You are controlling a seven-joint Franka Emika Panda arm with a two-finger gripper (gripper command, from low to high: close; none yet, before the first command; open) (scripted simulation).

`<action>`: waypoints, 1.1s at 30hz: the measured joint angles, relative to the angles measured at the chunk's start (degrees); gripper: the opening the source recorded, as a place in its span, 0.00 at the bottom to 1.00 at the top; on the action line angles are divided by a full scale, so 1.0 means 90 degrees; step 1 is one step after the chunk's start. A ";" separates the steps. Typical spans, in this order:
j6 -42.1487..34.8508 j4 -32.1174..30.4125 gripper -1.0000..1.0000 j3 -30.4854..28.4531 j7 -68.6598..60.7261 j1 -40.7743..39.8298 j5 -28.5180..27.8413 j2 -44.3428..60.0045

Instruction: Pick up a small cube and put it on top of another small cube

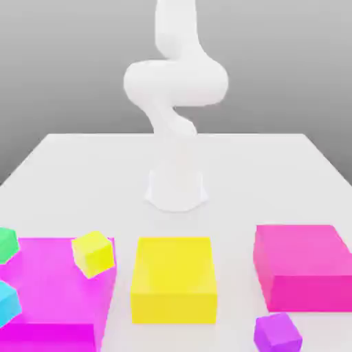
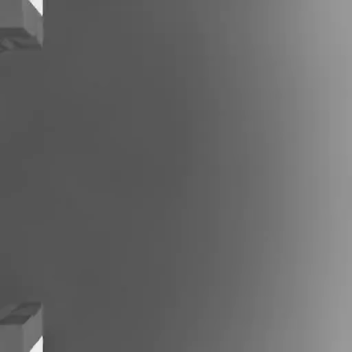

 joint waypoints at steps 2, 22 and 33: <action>0.0152 -0.0017 0.50 0.0140 0.0083 -0.0007 -0.0071 0.0491; 0.1579 -0.0174 0.50 0.1043 0.0945 0.0408 -0.0857 0.5112; 0.2841 -0.0029 0.00 0.0848 0.1315 0.0927 -0.1224 0.7556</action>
